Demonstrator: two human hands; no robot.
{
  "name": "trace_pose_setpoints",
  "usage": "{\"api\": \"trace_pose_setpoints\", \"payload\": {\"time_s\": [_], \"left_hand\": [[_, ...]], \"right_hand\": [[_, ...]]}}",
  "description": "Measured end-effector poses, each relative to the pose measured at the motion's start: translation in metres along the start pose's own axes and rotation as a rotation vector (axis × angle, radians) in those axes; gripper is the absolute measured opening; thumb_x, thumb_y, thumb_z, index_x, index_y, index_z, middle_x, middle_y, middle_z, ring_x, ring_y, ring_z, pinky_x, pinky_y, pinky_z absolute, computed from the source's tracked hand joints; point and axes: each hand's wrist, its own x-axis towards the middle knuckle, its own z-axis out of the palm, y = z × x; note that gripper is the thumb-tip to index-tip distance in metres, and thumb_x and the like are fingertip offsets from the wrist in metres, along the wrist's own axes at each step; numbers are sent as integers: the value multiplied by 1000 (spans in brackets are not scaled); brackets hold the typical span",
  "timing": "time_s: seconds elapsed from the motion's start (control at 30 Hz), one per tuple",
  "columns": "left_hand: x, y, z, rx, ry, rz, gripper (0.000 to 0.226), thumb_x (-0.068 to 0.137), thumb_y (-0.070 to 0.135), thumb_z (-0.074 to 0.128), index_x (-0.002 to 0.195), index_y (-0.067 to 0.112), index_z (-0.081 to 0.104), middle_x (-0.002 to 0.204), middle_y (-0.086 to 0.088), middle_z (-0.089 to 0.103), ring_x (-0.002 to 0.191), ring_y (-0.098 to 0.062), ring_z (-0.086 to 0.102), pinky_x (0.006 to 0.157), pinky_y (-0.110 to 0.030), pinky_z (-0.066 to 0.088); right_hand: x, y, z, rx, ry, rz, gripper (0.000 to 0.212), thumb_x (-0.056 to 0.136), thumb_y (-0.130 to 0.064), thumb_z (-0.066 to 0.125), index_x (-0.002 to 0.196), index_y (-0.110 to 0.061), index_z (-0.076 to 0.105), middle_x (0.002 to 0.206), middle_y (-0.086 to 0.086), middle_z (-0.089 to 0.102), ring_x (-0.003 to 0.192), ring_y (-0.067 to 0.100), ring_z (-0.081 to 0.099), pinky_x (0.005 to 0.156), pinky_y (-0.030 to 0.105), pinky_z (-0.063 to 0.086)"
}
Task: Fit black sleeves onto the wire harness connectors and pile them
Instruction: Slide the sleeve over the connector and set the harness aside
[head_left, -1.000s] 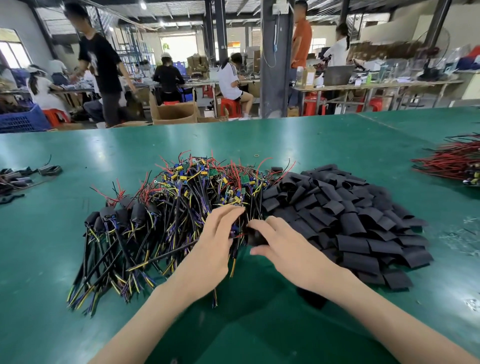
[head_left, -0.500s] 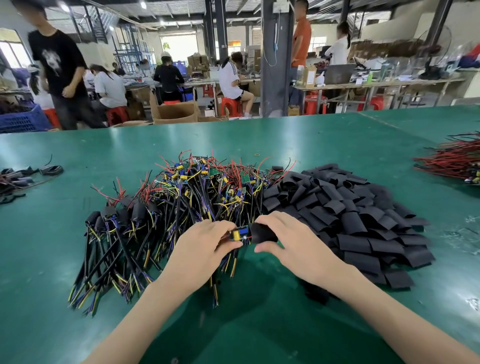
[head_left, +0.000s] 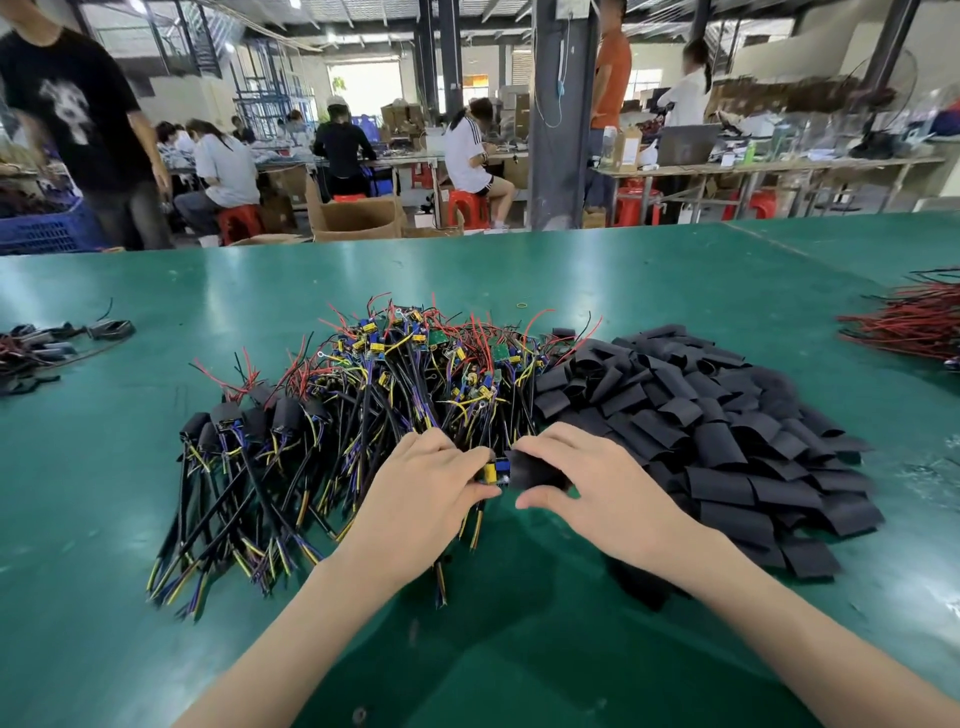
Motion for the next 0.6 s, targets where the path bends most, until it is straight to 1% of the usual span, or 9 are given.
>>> {"api": "trace_pose_setpoints", "payload": {"time_s": [0.07, 0.13, 0.2, 0.27, 0.3, 0.37, 0.43, 0.5, 0.6], "left_hand": [[0, 2, -1, 0, -30, 21, 23, 79, 28, 67, 92, 10, 69, 64, 5, 64, 73, -22, 58, 74, -32, 33], [0, 4, 0, -27, -49, 23, 21, 81, 24, 69, 98, 11, 68, 69, 5, 64, 78, -22, 56, 75, -32, 32], [0, 6, 0, -80, -50, 3, 30, 81, 25, 69, 108, 12, 66, 75, 6, 65, 85, -17, 51, 78, -29, 31], [0, 6, -3, -162, -14, -59, 46, 79, 34, 68, 119, 13, 61, 82, 10, 65, 90, -10, 44, 85, -27, 29], [0, 6, -5, -194, 15, -88, 50, 78, 38, 67, 121, 15, 60, 86, 13, 64, 93, -8, 44, 88, -27, 28], [1, 4, -9, -224, 61, -128, 40, 78, 43, 63, 110, 20, 64, 91, 17, 63, 97, -8, 46, 92, -31, 27], [2, 2, -12, -226, 96, -150, 19, 80, 37, 65, 92, 22, 69, 91, 17, 64, 98, -10, 49, 91, -33, 28], [3, 2, -13, -243, 101, -168, 6, 82, 27, 70, 81, 21, 70, 89, 17, 65, 98, -13, 51, 91, -35, 28], [2, 4, -11, -256, 70, -188, 6, 82, 21, 72, 77, 19, 70, 84, 16, 66, 96, -13, 53, 94, -37, 28]], "right_hand": [[-1, -3, 1, -50, 16, -30, 41, 83, -39, 66, 117, -19, 58, 106, -2, 57, 92, 19, 54, 79, 35, 45], [-1, -6, 2, -84, 4, -45, 40, 85, -40, 63, 119, -20, 57, 106, -2, 56, 93, 21, 55, 80, 35, 45], [-1, -8, 3, -97, -8, -43, 40, 87, -40, 61, 120, -20, 56, 106, -2, 55, 93, 22, 55, 80, 35, 45], [-1, -9, 2, -58, 18, -25, 37, 86, -36, 64, 117, -17, 57, 104, 0, 55, 93, 22, 55, 79, 38, 46], [-1, -9, 1, -33, 40, -13, 36, 85, -34, 65, 116, -17, 58, 104, 0, 55, 93, 22, 55, 79, 39, 46], [-1, -8, -1, -2, 72, 9, 36, 84, -31, 67, 116, -16, 59, 104, 0, 56, 94, 23, 55, 81, 40, 46], [-1, -6, -2, 4, 84, 14, 38, 84, -31, 68, 117, -15, 59, 104, 0, 57, 94, 23, 55, 82, 41, 46], [-1, -5, -1, 12, 89, 12, 38, 83, -31, 68, 116, -14, 60, 104, 1, 57, 94, 23, 56, 82, 41, 46], [-2, -6, 3, 5, 82, -9, 38, 84, -32, 67, 116, -14, 59, 105, 0, 57, 95, 21, 55, 83, 39, 46]]}}
